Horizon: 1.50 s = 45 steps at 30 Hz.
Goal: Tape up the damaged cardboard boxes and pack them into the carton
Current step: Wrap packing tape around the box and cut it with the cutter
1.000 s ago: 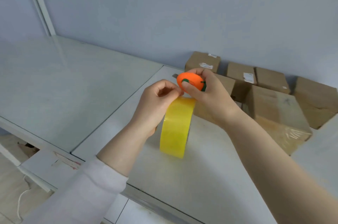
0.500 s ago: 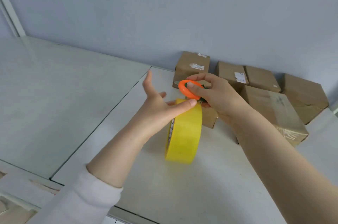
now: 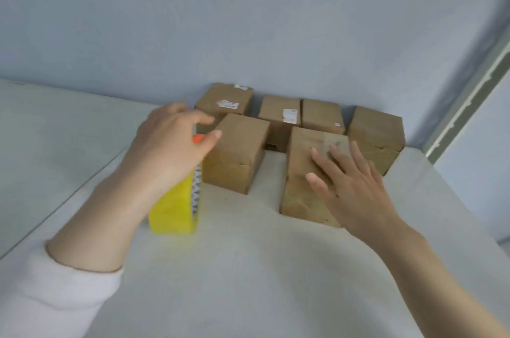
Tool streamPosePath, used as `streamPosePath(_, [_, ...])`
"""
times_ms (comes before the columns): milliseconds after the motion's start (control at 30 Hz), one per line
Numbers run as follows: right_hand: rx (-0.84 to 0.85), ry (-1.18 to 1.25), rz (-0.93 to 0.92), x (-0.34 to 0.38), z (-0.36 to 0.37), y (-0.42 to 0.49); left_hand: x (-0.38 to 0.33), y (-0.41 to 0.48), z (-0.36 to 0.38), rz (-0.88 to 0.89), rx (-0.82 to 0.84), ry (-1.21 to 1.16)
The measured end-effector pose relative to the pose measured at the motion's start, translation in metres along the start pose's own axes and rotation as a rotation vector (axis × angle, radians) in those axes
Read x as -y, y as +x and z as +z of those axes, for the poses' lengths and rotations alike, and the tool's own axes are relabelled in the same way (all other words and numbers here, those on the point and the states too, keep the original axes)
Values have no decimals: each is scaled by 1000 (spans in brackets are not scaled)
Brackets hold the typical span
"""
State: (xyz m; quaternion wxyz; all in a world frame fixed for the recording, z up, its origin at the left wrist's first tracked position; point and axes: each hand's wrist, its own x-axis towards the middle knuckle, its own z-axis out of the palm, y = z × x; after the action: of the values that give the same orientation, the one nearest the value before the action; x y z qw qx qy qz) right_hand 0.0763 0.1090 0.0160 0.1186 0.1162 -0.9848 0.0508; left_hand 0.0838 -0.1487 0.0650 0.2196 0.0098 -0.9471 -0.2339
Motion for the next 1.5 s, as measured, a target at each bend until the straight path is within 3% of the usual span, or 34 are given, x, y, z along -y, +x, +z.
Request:
streamPosePath(67, [-7, 145, -82, -17, 3, -4, -35, -6, 23, 168, -9, -165])
streamPosePath(133, [-29, 304, -166, -30, 4, -4, -66, -10, 53, 259, 217, -248])
streamPosePath(233, [-54, 436, -275, -47, 6, -2, -84, -9, 94, 276, 564, -146])
streamPosePath(333, [-18, 489, -411, -58, 7, 1, -80, -10, 112, 294, 470, -49])
streamPosePath(433, [155, 575, -497, -80, -4, 8, -80, -21, 104, 325, 299, 78])
streamPosePath(533, [361, 624, -457, -112, -28, 13, -83, -38, 84, 389, 182, 28])
streamPosePath(633, [316, 634, -320, -113, -41, 12, -91, -33, 74, 365, 147, -131])
streamPosePath(700, [158, 659, -222, -94, -40, 11, -95, -13, 78, 329, 169, -138])
streamPosePath(767, [79, 547, -179, -72, -33, 10, -98, 7, 86, 289, 306, -61])
streamPosePath(867, [208, 249, -189, -55, -18, 11, -98, 20, 100, 305, 590, -19])
streamPosePath(933, [291, 202, -202, -61, -18, 15, -95, 17, 105, 283, 670, -11])
streamPosePath(1033, [372, 219, -198, -68, -28, 21, -93, 12, 106, 289, 623, 174])
streamPosePath(1133, [285, 236, -171, -53, -28, 25, -105, 17, 105, 338, 478, 148])
streamPosePath(1233, [241, 134, -152, -40, -13, 20, -109, 16, 114, 343, 582, 76])
streamPosePath(1367, [302, 139, -135, -43, -14, 27, -108, 28, 115, 323, 719, 72])
streamPosePath(1500, [243, 134, -77, -47, -9, 31, -107, 29, 124, 322, 625, 107])
